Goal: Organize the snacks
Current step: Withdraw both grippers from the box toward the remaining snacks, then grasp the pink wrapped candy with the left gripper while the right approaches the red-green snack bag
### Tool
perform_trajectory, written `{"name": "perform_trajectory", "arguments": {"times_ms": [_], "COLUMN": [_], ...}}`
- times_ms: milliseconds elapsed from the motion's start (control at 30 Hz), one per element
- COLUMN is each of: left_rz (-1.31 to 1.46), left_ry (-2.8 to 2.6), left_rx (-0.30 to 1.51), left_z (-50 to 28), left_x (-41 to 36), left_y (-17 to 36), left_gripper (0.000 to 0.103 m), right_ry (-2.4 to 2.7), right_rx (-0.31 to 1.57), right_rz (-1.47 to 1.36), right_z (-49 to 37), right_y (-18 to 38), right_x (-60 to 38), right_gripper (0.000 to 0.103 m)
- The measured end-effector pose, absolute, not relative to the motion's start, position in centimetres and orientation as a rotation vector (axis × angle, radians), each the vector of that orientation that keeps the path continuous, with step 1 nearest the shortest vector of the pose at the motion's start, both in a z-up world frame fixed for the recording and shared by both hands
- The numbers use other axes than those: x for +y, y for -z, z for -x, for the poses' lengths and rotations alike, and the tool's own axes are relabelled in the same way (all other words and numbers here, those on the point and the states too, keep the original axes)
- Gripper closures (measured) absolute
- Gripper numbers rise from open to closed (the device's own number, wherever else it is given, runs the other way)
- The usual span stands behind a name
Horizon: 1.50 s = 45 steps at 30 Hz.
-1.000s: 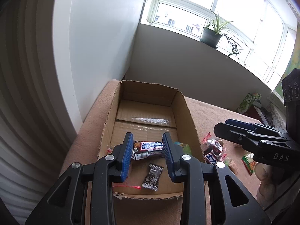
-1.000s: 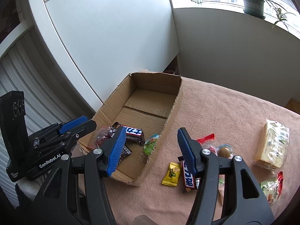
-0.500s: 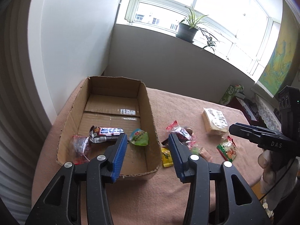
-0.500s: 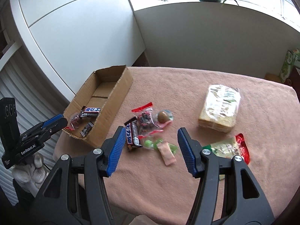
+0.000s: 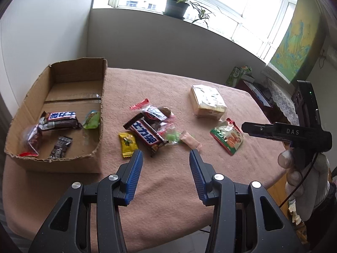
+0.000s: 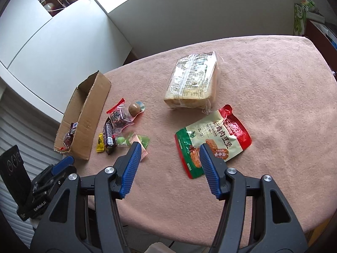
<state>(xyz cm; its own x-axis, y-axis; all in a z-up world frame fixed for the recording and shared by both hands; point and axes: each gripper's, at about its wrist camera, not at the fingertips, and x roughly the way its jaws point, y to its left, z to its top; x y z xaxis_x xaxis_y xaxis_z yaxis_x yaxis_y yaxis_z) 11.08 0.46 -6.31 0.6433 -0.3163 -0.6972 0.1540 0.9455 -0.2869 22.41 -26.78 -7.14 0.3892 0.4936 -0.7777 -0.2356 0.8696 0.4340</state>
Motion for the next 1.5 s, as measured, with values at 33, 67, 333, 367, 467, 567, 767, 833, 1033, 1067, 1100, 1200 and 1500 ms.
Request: {"name": "perform_trajectory", "arguments": {"times_ms": [33,67,333,367,467,567,767,833,1033,1067,1100,1200,1500], "left_rz": [0.21,0.211,0.211,0.212,0.215,0.22,0.225,0.229,0.221,0.219,0.217,0.202,0.163], "left_ry": [0.273,0.276,0.26,0.255,0.244,0.239,0.247,0.253,0.294,0.305,0.317,0.345,0.381], "left_rx": [0.834,0.836,0.834,0.834,0.835,0.839,0.844,0.846,0.864,0.87,0.878,0.901,0.94], "left_z": [-11.1,-11.0,-10.8,-10.8,-10.9,-11.0,-11.1,-11.1,-11.3,-11.4,-11.6,-12.2,-15.5], "left_x": [0.2,0.1,0.9,1.1,1.7,2.1,2.1,1.9,0.0,-0.4,-1.0,-2.7,-6.5], "left_y": [6.4,6.5,6.2,6.2,6.3,6.5,6.7,6.8,7.3,7.5,7.8,8.6,10.2], "left_gripper": [0.058,0.058,0.058,0.058,0.058,0.058,0.058,0.058,0.058,0.058,0.058,0.058,0.058], "right_ry": [-0.473,-0.477,-0.468,-0.466,-0.447,-0.426,-0.46,-0.474,-0.485,-0.478,-0.466,-0.448,-0.526], "right_rx": [1.08,1.087,1.147,1.155,1.183,1.211,1.243,1.246,1.251,1.247,1.24,1.226,1.107], "right_rz": [-0.279,-0.289,-0.207,-0.194,-0.164,-0.133,-0.112,-0.1,-0.12,-0.116,-0.11,-0.115,-0.228], "right_z": [-22.8,-23.4,-27.6,-28.0,-29.1,-29.3,-27.4,-26.2,-23.6,-23.3,-23.0,-22.5,-19.9], "right_y": [7.3,7.5,10.1,10.4,11.5,12.2,12.1,11.8,11.6,11.5,11.4,11.2,8.4], "right_x": [-26.6,-26.2,-21.1,-20.6,-19.3,-18.6,-19.2,-20.1,-23.6,-24.1,-24.6,-26.3,-31.4], "right_gripper": [0.043,0.043,0.043,0.043,0.043,0.043,0.043,0.043,0.043,0.043,0.043,0.043,0.043]}}
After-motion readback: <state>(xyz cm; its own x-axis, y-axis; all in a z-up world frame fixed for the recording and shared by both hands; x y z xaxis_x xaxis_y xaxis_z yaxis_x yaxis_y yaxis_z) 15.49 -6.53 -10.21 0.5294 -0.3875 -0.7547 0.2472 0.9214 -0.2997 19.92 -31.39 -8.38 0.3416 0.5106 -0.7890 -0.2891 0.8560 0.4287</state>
